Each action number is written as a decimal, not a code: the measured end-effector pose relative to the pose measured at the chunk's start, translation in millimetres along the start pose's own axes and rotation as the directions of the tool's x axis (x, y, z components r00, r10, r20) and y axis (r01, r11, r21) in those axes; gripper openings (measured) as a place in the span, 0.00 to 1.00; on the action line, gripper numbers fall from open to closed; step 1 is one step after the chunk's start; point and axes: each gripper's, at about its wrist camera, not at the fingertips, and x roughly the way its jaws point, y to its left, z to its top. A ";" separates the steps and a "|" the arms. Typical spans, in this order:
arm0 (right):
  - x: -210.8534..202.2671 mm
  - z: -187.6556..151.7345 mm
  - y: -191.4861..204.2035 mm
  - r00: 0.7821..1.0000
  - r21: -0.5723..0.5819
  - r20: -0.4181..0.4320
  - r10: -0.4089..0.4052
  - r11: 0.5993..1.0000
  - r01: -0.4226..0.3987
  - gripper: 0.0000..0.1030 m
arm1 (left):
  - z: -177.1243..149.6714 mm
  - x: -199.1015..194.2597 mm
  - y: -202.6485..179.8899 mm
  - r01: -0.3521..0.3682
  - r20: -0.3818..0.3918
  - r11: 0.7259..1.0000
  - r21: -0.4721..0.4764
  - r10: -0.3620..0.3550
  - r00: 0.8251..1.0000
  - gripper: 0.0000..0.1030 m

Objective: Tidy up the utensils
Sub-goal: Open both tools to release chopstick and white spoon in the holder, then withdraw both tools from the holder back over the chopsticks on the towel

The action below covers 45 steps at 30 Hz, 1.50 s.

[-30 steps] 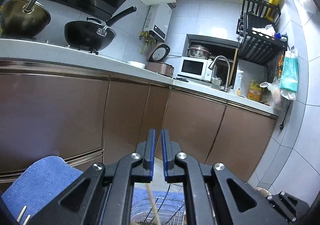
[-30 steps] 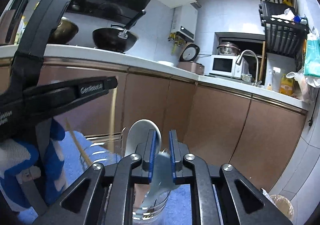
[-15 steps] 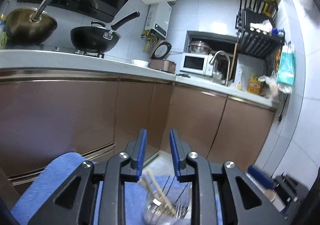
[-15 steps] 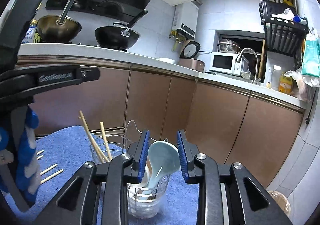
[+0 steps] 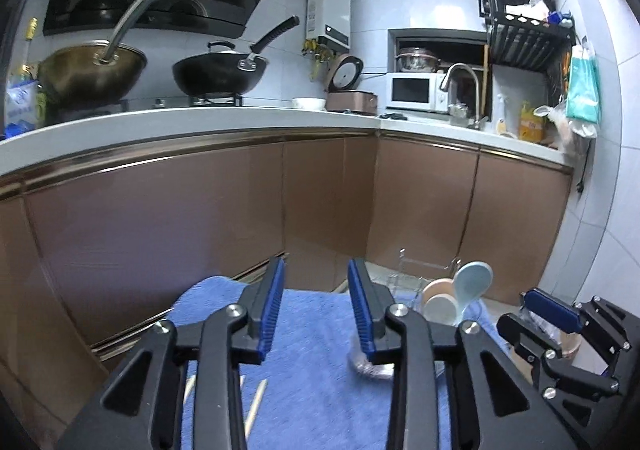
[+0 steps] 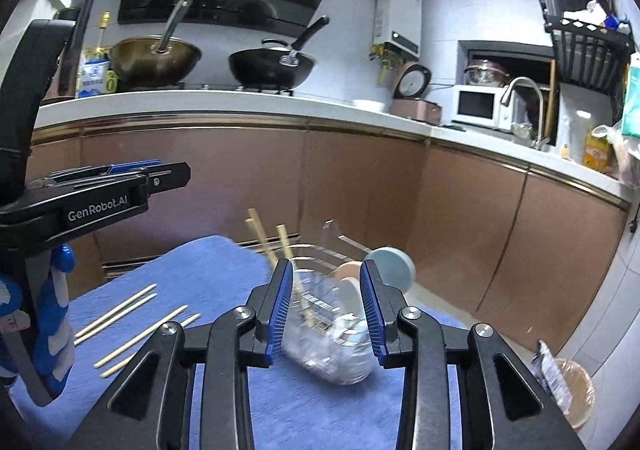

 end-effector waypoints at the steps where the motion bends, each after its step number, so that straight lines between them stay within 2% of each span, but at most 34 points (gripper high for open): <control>1: -3.2 -0.2 4.0 1.000 0.004 -0.004 0.014 1.000 -0.014 0.34 | -1.1 -4.8 2.4 -0.012 -0.001 1.000 0.007 0.012 1.000 0.32; 8: -21.8 -1.2 23.0 0.998 0.008 -0.016 0.066 0.998 -0.065 0.34 | -6.9 -36.1 19.6 -0.064 -0.004 0.998 0.025 0.065 0.998 0.32; 20: -42.7 -5.5 40.5 0.994 0.000 -0.037 0.104 0.995 -0.104 0.34 | -7.4 -67.0 38.0 -0.102 -0.011 0.994 0.044 0.102 0.995 0.32; 23: -42.9 -6.5 46.2 0.992 -0.008 -0.060 0.115 0.993 -0.115 0.34 | -9.7 -66.7 51.6 -0.079 -0.053 0.996 0.028 0.080 0.995 0.32; 25: -39.4 -7.4 51.7 0.987 -0.016 -0.096 0.128 0.991 -0.130 0.34 | -10.4 -61.9 67.8 -0.050 -0.103 0.999 0.012 0.051 0.993 0.32; 27: -33.7 -9.8 59.2 0.979 -0.028 -0.144 0.144 0.988 -0.150 0.34 | -12.4 -54.3 90.1 -0.021 -0.175 1.000 -0.015 0.018 0.984 0.32; 32: -17.7 -18.4 77.6 0.950 -0.041 -0.242 0.197 0.976 -0.213 0.34 | -28.1 -33.0 151.3 -0.050 -0.326 0.999 -0.020 0.041 0.945 0.32; 37: 6.2 -28.6 94.3 0.915 -0.026 -0.323 0.240 0.965 -0.262 0.34 | -48.8 -11.7 194.8 0.000 -0.450 0.995 -0.103 -0.046 0.892 0.32; 39: 19.2 -33.2 100.1 0.895 -0.008 -0.361 0.263 0.958 -0.285 0.34 | -59.0 0.1 200.7 0.042 -0.487 0.988 -0.145 -0.108 0.867 0.32; 40: 27.0 -35.1 103.4 0.883 0.001 -0.381 0.274 0.955 -0.295 0.34 | -64.0 10.2 201.8 0.072 -0.510 0.983 -0.171 -0.151 0.847 0.31; 42: 42.1 -40.8 110.1 0.861 0.017 -0.417 0.290 0.950 -0.312 0.34 | -71.7 25.3 200.1 0.103 -0.537 0.975 -0.197 -0.195 0.821 0.31; 43: 48.0 -42.3 113.1 0.853 0.025 -0.430 0.296 0.948 -0.317 0.34 | -77.8 36.2 196.4 0.125 -0.561 0.969 -0.212 -0.226 0.796 0.31; 45: 64.0 -48.9 116.1 0.823 0.061 -0.468 0.321 0.941 -0.333 0.34 | -84.8 55.6 191.9 0.145 -0.596 0.962 -0.233 -0.259 0.760 0.31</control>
